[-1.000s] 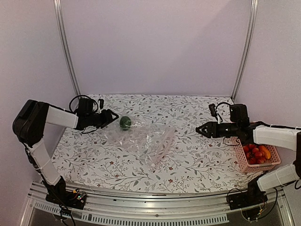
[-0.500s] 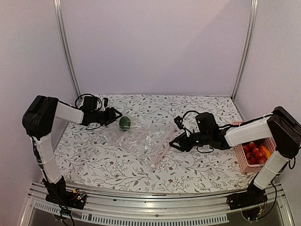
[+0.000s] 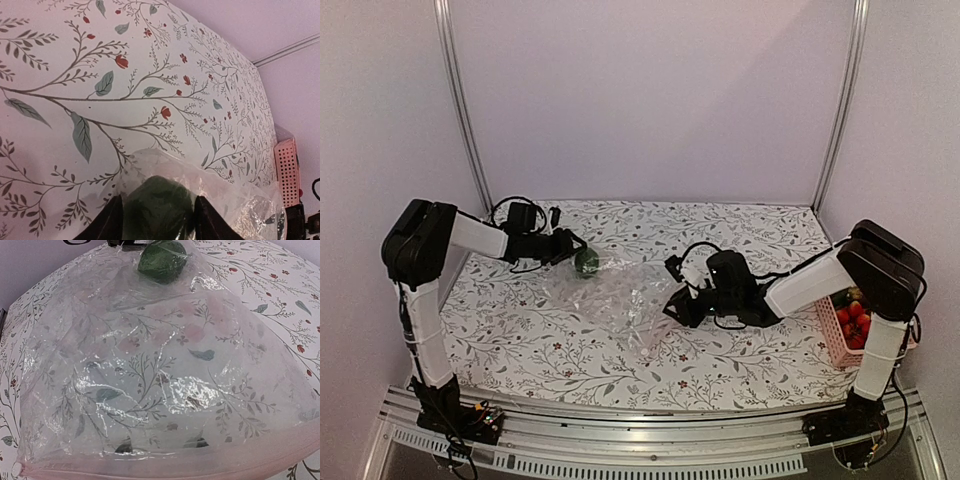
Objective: Open the zip-top bag and remove the fake food
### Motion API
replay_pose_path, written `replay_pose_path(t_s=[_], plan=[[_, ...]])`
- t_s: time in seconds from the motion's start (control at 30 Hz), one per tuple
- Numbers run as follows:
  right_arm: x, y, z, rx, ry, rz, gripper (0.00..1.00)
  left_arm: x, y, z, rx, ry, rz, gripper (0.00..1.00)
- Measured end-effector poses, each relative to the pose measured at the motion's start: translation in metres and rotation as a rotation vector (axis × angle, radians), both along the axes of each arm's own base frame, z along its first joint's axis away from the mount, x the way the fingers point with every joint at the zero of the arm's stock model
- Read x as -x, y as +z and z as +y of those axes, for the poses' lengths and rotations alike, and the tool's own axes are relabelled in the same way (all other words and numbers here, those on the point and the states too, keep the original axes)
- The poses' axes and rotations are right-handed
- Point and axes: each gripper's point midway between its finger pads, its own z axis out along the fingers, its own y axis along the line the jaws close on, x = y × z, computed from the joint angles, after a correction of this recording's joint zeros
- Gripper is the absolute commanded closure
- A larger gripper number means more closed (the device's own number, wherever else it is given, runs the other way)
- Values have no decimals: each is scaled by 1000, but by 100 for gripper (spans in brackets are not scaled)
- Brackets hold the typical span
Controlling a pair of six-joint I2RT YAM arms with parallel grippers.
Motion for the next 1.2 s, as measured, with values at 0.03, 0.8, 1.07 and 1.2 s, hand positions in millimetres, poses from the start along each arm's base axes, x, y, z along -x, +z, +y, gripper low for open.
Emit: replay_pose_path(t_s=[0.03,0.8,1.07,1.2], plan=[[-3,0,3,-3,0,-7,51,-1,1,-2,0,-9,-6,71],[0,-19,49,-13,72,-101,28,75,-44,-63,-86,-163,113,100],[8,4,79,-61,126,-165,15,84,-44,-81,-92,-169,115,100],[6,10,89,-81,135,-180,3,89,-42,-82,-96,-151,121,100]])
